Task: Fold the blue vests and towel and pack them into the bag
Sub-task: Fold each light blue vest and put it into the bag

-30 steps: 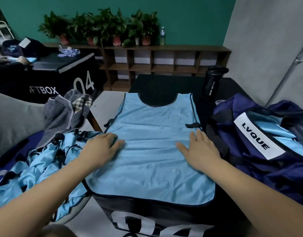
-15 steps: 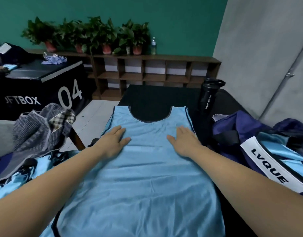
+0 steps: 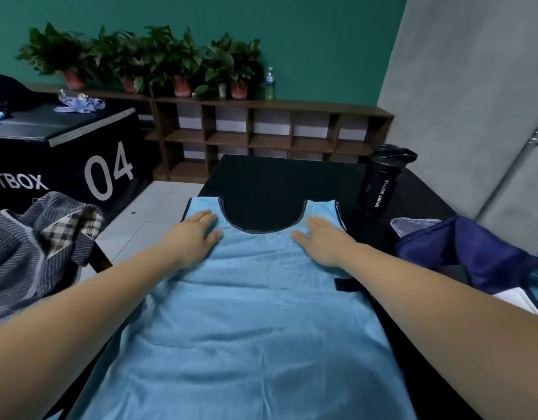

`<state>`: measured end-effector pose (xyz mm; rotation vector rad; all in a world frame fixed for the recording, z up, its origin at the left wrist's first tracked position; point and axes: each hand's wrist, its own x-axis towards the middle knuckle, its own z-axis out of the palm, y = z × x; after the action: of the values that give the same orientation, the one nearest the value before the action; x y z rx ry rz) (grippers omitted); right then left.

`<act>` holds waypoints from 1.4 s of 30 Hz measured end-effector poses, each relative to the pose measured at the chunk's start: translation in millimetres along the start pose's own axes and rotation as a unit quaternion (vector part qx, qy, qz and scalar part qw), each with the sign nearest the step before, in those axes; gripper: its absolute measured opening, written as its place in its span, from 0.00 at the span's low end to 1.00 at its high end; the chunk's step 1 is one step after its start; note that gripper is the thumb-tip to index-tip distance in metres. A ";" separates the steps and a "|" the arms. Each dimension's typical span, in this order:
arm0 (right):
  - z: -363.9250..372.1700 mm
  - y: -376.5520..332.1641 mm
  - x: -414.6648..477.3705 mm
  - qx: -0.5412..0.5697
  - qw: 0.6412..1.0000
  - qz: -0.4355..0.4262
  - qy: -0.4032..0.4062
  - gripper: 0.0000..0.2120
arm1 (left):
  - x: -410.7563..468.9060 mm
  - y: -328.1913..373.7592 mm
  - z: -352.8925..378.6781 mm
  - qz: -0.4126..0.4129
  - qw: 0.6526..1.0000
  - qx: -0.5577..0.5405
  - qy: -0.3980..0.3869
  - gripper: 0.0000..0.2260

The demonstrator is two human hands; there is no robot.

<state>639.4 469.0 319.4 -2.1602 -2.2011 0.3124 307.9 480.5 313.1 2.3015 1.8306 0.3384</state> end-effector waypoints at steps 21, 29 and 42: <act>-33.5 41.1 109.6 -0.038 0.996 0.036 0.068 0.20 | 116.1 -41.3 -15.0 -0.034 0.998 0.043 0.045 0.18; -46.8 37.4 107.3 -0.036 0.994 0.070 0.076 0.10 | 132.6 -27.6 -22.0 -0.071 0.987 0.145 0.002 0.23; -97.0 6.1 30.1 0.027 0.997 -0.004 0.070 0.03 | 66.3 -1.0 -89.9 -0.002 0.988 0.138 0.071 0.13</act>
<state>661.1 510.1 410.0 -2.0762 -2.1022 0.2091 295.3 545.3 403.2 2.5112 2.0675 0.2679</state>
